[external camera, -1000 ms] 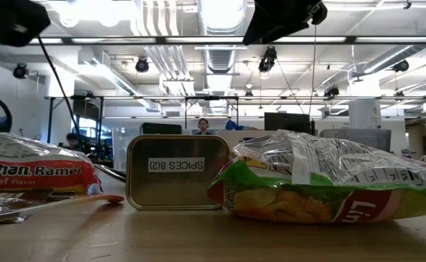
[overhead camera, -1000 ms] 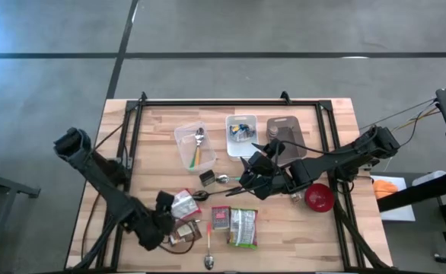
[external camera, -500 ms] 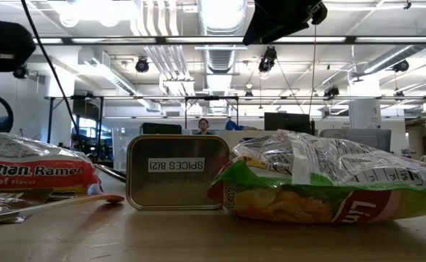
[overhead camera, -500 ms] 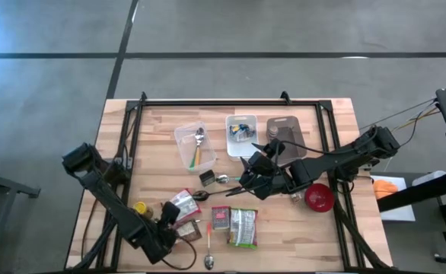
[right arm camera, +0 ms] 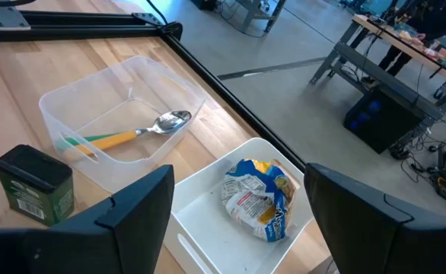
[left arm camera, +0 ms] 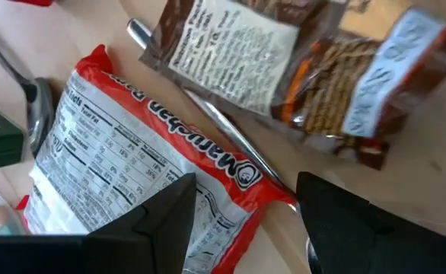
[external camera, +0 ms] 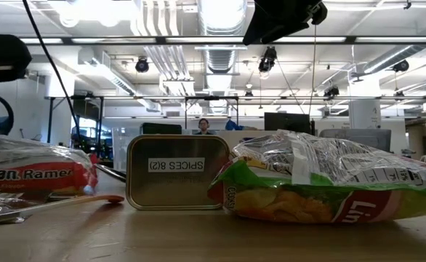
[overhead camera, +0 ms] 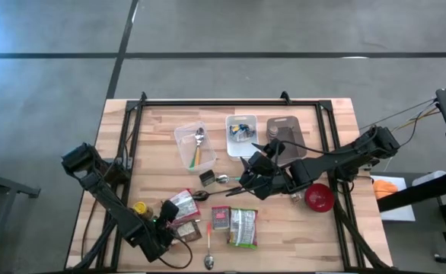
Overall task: Pick & Place Food Item
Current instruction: Put the red noodle pack into the white bin
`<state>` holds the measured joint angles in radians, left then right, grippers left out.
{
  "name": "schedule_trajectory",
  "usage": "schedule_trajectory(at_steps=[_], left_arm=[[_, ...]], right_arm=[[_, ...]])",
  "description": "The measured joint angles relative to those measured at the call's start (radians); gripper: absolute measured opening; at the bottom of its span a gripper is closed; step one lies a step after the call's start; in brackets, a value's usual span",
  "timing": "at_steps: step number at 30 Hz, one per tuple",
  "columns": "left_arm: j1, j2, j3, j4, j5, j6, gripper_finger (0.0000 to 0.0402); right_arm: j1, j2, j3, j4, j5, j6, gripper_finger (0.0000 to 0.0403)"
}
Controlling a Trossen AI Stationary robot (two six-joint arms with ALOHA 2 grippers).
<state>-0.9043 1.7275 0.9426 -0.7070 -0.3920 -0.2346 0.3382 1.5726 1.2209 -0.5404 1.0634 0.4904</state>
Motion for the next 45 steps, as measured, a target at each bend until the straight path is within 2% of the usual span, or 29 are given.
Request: schedule_trajectory(at_steps=[4,7,16,22,33,39,45], left_arm=[[0.000,0.000,-0.019,0.000,-0.021,0.000,0.0225],[0.000,0.000,-0.025,0.003,-0.034,0.000,0.0204],[0.000,-0.002,-0.026,-0.001,-0.044,0.000,0.0073],[0.000,-0.006,-0.009,0.000,-0.022,0.000,0.0009],[0.000,-0.008,0.006,-0.003,0.004,-0.055,0.0001],[0.000,-0.040,0.055,-0.069,-0.083,-0.153,0.0000],[0.023,-0.136,0.122,-0.090,-0.129,-0.215,0.0000]], right_arm=[[0.000,0.000,0.000,0.000,0.000,0.000,0.0293],[0.000,0.000,0.000,0.000,0.000,0.000,0.0293],[0.000,0.000,0.000,0.000,0.000,0.000,0.0293],[0.000,0.000,0.000,0.000,0.000,0.000,0.0293],[0.000,0.000,0.000,0.000,0.000,0.000,0.0293],[0.000,0.000,0.000,0.000,0.000,0.000,0.0293],[0.000,0.000,0.000,0.000,0.000,0.000,0.0293]])
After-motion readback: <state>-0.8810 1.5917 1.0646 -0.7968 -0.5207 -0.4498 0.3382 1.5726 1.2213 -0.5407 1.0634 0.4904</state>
